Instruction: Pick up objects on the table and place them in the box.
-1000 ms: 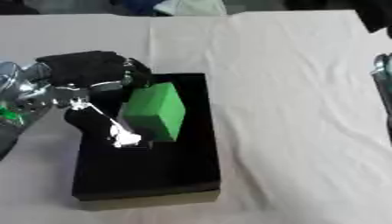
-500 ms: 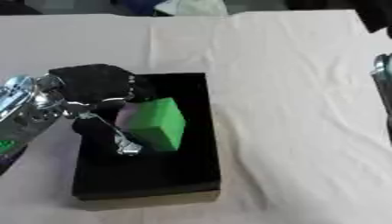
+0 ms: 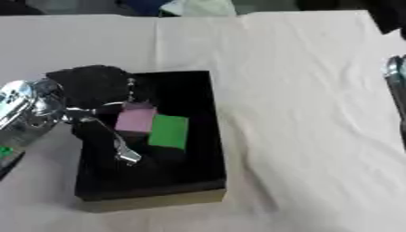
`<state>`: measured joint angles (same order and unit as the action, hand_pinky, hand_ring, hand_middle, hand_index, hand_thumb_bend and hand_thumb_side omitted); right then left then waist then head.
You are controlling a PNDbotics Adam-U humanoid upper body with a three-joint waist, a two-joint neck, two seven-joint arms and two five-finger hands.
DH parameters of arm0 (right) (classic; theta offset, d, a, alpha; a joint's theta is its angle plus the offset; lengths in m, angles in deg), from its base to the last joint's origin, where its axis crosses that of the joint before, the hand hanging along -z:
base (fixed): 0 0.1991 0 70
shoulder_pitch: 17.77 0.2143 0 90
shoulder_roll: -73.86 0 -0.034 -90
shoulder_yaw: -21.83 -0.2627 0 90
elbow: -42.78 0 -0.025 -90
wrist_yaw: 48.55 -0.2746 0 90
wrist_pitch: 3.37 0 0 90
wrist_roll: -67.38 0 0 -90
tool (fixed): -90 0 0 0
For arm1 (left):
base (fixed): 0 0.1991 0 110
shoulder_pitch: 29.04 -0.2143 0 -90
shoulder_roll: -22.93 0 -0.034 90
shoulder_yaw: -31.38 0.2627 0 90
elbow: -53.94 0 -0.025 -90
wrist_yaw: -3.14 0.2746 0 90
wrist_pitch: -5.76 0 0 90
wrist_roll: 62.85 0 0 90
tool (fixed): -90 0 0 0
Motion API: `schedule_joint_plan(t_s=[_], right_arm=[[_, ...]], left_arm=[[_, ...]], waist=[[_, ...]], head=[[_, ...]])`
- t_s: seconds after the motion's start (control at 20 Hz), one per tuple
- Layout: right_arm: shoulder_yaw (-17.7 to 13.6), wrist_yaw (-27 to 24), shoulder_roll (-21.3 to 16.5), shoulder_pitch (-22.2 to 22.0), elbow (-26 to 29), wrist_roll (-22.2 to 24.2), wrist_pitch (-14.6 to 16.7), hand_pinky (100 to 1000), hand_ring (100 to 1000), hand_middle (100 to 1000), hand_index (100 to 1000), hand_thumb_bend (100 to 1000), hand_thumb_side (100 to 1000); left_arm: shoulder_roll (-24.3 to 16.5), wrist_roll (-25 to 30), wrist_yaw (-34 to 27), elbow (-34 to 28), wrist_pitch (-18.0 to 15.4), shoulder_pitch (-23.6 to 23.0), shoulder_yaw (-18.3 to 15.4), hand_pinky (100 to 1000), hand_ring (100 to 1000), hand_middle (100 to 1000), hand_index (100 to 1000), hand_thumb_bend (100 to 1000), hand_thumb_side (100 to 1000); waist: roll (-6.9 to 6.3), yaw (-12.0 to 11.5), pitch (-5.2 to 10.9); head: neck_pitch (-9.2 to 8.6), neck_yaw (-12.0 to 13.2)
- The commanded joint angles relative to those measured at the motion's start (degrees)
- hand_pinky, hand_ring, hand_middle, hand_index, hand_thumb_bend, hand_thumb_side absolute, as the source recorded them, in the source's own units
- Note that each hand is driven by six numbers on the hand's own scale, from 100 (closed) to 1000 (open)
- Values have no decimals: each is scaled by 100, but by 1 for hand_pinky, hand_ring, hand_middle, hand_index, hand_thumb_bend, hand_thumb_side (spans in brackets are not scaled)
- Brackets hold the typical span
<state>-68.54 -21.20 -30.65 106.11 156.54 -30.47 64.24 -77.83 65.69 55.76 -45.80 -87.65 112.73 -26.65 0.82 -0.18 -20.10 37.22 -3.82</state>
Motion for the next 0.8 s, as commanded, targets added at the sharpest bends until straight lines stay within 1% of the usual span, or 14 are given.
schedule_joint_plan(t_s=[0.05,0.1,0.15,0.2,0.25,0.3,0.35,0.4,0.45,0.6,0.8], right_arm=[[-92,23,-109,29,84,-39,13,836,691,615,833,100,967],[-98,20,-111,21,84,-47,15,836,691,615,834,100,967],[-104,18,-112,14,84,-56,16,836,691,615,834,100,967],[-108,17,-112,9,84,-63,16,836,691,615,833,100,967],[-113,16,-112,4,84,-69,17,836,691,615,833,100,967],[-116,15,-111,2,84,-75,18,836,691,615,834,100,966],[-121,13,-109,0,84,-82,19,836,691,615,834,100,966],[-124,12,-109,-2,84,-88,20,836,691,615,834,100,965],[-126,10,-109,-4,84,-91,24,836,691,616,834,100,965],[-135,11,-111,-3,84,-103,31,836,692,617,834,100,964],[-144,18,-122,12,84,-123,53,837,695,619,835,100,964]], left_arm=[[-211,-115,-126,-338,98,41,-287,818,808,812,867,686,1000],[-227,-154,-197,-438,138,32,-364,810,797,805,859,621,1000],[-239,-205,-295,-554,185,23,-454,808,793,802,857,580,1000],[-241,-254,-410,-664,238,17,-540,803,780,794,850,467,1000],[-234,-313,-568,-780,303,13,-632,802,776,791,847,433,1000],[-224,-362,-749,-888,369,9,-711,799,761,784,842,306,1000],[-200,-426,-993,-1002,451,7,-809,800,758,783,842,270,1000],[-197,-474,-1219,-1105,540,8,-901,802,756,785,843,207,1000],[-184,-528,-1419,-1219,625,11,-1016,807,757,788,846,164,1000],[-157,-664,-1892,-1448,768,21,-1331,818,763,796,851,135,1000],[-161,-1150,-2294,-1483,649,-22,-1757,818,761,798,847,140,1000]], waist=[[-5,-4,166],[-6,-5,169],[-7,-7,172],[-8,-8,176],[-9,-10,179],[-9,-11,183],[-9,-13,187],[-9,-15,191],[-9,-16,197],[-6,-21,208],[4,-46,215]], head=[[7,-39],[8,-44],[9,-49],[9,-53],[8,-56],[7,-57],[7,-61],[6,-64],[3,-66],[-3,-71],[-14,-78]])
